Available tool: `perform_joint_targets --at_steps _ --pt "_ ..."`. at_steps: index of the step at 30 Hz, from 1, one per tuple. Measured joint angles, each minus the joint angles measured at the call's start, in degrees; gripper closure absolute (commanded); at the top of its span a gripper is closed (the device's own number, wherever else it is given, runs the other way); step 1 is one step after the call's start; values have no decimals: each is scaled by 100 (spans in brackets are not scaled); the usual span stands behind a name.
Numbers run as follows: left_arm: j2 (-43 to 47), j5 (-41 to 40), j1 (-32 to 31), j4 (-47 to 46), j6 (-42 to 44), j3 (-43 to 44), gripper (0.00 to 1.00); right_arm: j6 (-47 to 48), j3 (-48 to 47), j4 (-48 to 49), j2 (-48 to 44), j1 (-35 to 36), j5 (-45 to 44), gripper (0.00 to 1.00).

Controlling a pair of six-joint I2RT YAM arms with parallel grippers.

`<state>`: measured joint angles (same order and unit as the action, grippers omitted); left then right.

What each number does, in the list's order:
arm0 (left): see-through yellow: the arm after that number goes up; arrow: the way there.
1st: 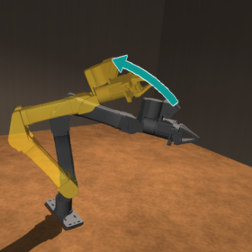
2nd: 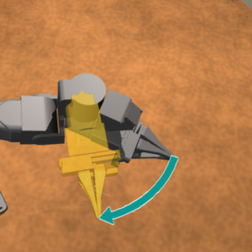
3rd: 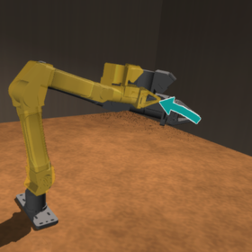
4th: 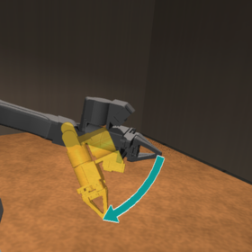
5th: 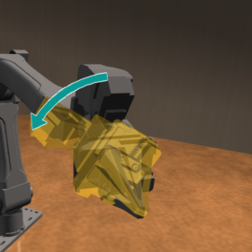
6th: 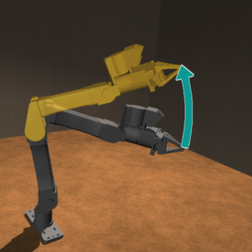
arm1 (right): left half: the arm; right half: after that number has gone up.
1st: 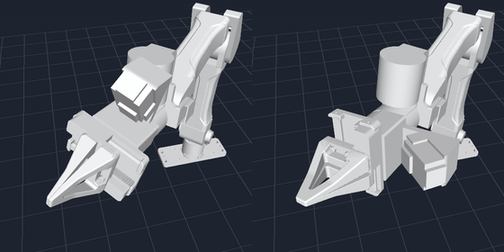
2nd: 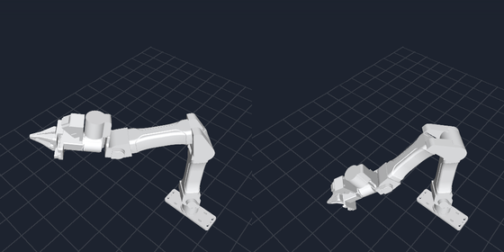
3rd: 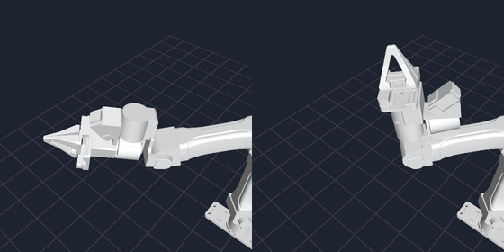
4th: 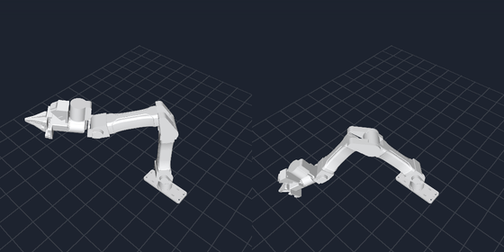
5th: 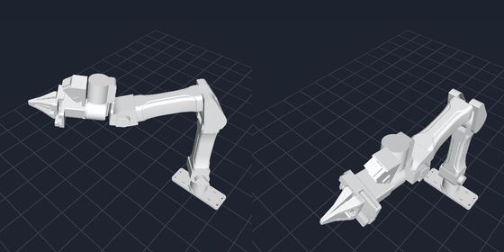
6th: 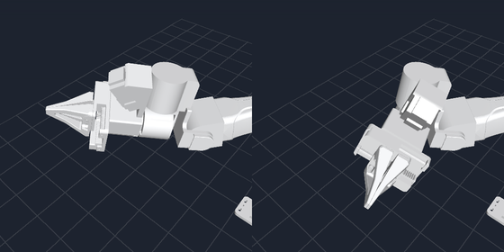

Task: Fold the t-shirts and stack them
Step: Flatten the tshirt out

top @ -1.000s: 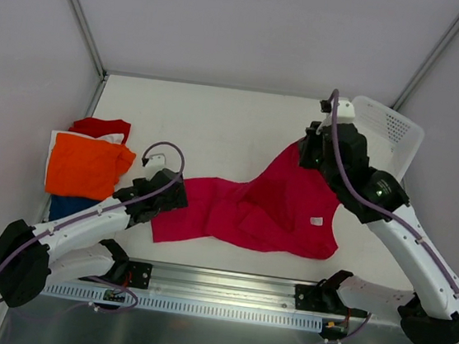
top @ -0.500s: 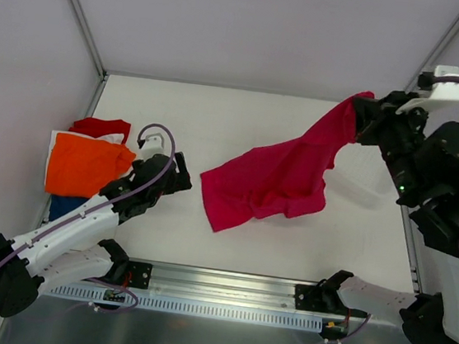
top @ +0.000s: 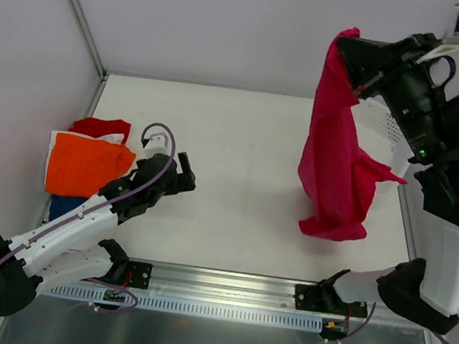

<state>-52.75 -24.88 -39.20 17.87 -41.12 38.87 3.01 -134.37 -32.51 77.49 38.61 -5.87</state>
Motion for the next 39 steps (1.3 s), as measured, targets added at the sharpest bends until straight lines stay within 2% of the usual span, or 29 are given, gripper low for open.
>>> perform_joint_targets --at_steps 6,11,14,19,21,24,30,32,35,39 --pt "-131 260 -509 -223 28 101 13 -1121 -282 101 870 -699 1727 100" --pt "-162 352 -581 -330 33 98 12 -2256 -251 483 1213 -1558 2881 100" --pt "-157 348 -581 -372 31 90 12 -2962 -284 905 1270 -2120 3346 100" --pt "-157 352 -581 -391 26 74 12 -3582 -170 1401 1069 -2800 3707 100" --pt "-195 354 -584 -402 22 72 12 -3604 472 1585 649 -2933 3738 100" --pt "-400 323 -592 -450 -2 72 12 -3508 1956 1794 -229 -2946 3794 100" --pt "-782 -219 -695 -509 -55 -9 13 -2920 5578 1912 -1939 -2929 3585 100" --pt "-804 -474 -695 -516 -52 -13 13 -2658 6732 1823 -2361 -2846 3147 100" --pt "-920 -780 -695 -505 -22 61 13 -2347 7860 1364 -2911 -2625 2531 100" --pt "-1464 -999 -693 -807 221 452 18 -2068 8623 975 -3604 -2363 1967 100"
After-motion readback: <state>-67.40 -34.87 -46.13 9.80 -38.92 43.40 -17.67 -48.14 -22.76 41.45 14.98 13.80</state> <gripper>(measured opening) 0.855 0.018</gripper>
